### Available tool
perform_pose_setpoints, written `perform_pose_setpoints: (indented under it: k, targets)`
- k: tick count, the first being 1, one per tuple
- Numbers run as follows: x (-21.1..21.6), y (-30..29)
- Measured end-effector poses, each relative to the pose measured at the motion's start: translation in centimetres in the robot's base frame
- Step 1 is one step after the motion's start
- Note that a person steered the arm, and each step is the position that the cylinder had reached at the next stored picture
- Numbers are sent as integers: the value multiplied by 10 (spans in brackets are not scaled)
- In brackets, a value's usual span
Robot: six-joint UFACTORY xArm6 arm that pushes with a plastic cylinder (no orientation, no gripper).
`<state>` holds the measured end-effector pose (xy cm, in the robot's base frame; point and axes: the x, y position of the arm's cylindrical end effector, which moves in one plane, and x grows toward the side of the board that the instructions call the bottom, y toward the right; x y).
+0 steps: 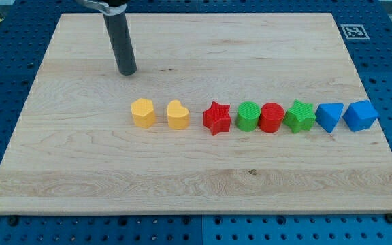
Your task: Slide the blue cube towards the top
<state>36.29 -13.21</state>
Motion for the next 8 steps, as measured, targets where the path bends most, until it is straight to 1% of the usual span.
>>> perform_pose_setpoints:
  k: [1,2,3,4,5,6,7,8]
  targets:
    - [0,0]
    - [5,32]
    - [31,109]
    - [61,173]
    - [64,214]
    - [66,242]
    - [66,249]
    - [64,282]
